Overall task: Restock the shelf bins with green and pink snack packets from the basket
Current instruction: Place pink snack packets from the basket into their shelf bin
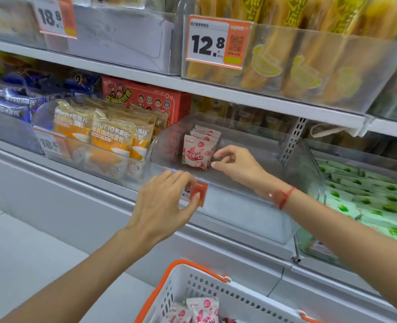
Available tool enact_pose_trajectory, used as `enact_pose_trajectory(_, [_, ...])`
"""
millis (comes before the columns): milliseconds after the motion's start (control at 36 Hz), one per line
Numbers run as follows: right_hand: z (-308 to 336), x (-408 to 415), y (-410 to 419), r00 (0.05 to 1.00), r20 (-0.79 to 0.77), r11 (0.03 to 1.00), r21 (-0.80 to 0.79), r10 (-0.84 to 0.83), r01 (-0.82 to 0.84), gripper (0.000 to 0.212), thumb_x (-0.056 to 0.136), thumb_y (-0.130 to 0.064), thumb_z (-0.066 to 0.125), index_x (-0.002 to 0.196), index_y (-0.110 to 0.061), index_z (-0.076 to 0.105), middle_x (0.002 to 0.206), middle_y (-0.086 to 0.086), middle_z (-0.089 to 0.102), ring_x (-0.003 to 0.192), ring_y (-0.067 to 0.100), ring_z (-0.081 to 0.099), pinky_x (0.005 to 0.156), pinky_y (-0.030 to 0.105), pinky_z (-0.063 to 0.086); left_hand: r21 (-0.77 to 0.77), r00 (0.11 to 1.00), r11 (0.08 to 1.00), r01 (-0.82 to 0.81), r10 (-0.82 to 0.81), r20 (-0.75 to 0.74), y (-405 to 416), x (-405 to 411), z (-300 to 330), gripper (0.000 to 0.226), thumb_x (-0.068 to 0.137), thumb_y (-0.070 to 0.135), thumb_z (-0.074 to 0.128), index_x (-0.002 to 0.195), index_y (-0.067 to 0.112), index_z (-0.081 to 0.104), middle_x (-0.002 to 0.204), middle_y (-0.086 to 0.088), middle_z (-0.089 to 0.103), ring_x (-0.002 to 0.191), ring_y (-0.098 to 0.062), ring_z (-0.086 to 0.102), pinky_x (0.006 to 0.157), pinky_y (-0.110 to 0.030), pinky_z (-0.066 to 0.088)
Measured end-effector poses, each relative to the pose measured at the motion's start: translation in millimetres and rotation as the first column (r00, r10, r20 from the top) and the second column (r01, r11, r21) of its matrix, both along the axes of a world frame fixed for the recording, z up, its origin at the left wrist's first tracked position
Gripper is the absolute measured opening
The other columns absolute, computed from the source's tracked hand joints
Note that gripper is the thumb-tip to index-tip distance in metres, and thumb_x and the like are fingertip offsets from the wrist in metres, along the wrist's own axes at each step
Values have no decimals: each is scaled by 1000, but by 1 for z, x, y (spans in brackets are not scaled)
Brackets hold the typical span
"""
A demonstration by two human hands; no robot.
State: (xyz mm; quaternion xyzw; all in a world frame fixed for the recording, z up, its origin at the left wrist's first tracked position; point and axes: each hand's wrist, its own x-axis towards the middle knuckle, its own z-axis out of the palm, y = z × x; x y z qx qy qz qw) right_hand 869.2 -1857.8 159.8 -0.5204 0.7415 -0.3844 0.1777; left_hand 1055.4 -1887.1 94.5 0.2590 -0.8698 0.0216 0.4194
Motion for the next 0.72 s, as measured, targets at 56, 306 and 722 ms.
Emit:
enact_pose_trajectory(56, [0, 10, 31, 987, -142, 989, -118, 68, -85, 8, 84, -19, 69, 90, -21, 63, 66, -7, 58, 58, 2, 51, 53, 9, 39, 107, 996, 994, -13, 3, 93, 9, 1, -5, 15, 84, 41, 52, 85, 28, 60, 78, 16, 60, 73, -8, 57, 58, -22, 34])
enact_pose_trajectory(306, [-98, 26, 114, 966, 10, 931, 261, 260, -254, 8, 83, -15, 70, 89, -20, 67, 73, 2, 67, 54, 6, 59, 57, 19, 48, 528, 725, 806, -269, -191, 661, 37, -1, -105, 37, 90, 28, 52, 127, 29, 51, 131, 10, 55, 120, -15, 51, 95, -28, 43])
enact_pose_trajectory(722, [-301, 26, 121, 982, 99, 645, 742, 162, -181, 26, 96, -19, 48, 116, -8, 60, 126, 13, 59, 110, 25, 56, 89, 25, 42, 897, 843, 210, -389, -311, 438, 81, -32, -245, 40, 92, 20, 54, 131, 15, 55, 133, -6, 57, 120, -20, 53, 87, -18, 36])
